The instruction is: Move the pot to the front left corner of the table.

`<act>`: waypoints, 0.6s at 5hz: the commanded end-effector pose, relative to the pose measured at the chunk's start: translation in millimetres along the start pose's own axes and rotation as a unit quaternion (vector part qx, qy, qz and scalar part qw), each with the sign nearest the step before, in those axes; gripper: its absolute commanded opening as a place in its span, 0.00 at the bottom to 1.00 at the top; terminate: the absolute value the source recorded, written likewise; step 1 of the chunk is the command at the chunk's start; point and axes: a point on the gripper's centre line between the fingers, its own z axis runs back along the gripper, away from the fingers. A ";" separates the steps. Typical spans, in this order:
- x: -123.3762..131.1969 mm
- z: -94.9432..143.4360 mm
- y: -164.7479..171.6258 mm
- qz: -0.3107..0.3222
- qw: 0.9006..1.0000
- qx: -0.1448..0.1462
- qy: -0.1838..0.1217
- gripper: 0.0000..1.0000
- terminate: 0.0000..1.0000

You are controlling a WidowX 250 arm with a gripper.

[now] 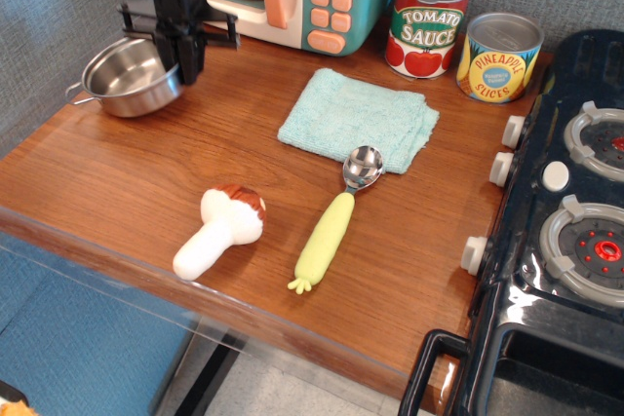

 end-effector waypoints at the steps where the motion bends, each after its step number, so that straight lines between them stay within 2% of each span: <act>1: -30.4 84.0 4.5 0.022 0.997 -0.021 -0.067 0.00 0.00; 2: -75.5 75.6 9.1 0.015 0.998 -0.031 -0.050 0.00 0.00; 3: -107.7 62.3 14.2 0.005 0.999 -0.038 -0.033 0.00 0.00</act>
